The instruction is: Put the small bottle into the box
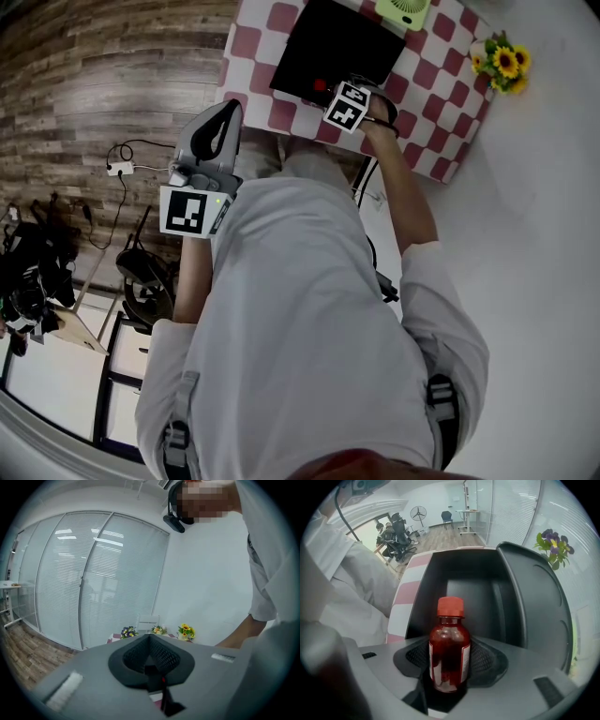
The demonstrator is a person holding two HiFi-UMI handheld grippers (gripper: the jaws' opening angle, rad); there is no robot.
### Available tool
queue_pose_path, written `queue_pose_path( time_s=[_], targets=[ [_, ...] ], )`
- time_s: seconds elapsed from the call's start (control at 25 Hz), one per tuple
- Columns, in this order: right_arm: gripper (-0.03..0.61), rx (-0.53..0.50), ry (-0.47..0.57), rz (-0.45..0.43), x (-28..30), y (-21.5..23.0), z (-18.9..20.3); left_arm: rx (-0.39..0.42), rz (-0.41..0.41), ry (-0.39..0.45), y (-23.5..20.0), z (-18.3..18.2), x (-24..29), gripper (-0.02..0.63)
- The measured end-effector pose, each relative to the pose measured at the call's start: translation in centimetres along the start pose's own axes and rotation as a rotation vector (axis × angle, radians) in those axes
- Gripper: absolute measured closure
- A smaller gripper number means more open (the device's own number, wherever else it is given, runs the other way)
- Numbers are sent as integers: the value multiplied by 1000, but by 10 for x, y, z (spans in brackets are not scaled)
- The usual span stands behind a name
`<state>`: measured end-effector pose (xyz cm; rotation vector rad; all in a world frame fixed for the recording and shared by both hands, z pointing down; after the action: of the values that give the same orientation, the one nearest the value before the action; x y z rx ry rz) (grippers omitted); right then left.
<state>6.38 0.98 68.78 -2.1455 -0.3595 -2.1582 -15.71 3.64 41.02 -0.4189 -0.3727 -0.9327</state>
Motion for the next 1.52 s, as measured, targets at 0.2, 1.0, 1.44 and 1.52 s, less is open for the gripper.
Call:
queue_pose_path(
  time_s=[0.2,1.0,1.44,1.52],
  targets=[
    [357,-12,7,-11,-1,0,1,7,3,0,-1,-2,0,615],
    [325,171,213,64,-59,7,21,73,79,11,10,-16,17,614],
    [453,440,1083,414,-268,-4,24,150,152,129,34,-72,41,615],
    [504,444,1210,493,-310,-12,25,180,175,177,42,-92,41,615]
  ],
)
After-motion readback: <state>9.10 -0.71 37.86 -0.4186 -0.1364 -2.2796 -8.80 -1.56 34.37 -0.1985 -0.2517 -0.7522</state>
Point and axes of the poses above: the fingertips, and each gripper's own axes: x forward along the fingers, y to its right, z out of its underside, the point moved 6 cm from there along -x, backward along the fingers, and after that the axes turned 10 degrees about -y, right-handed, at the moved point
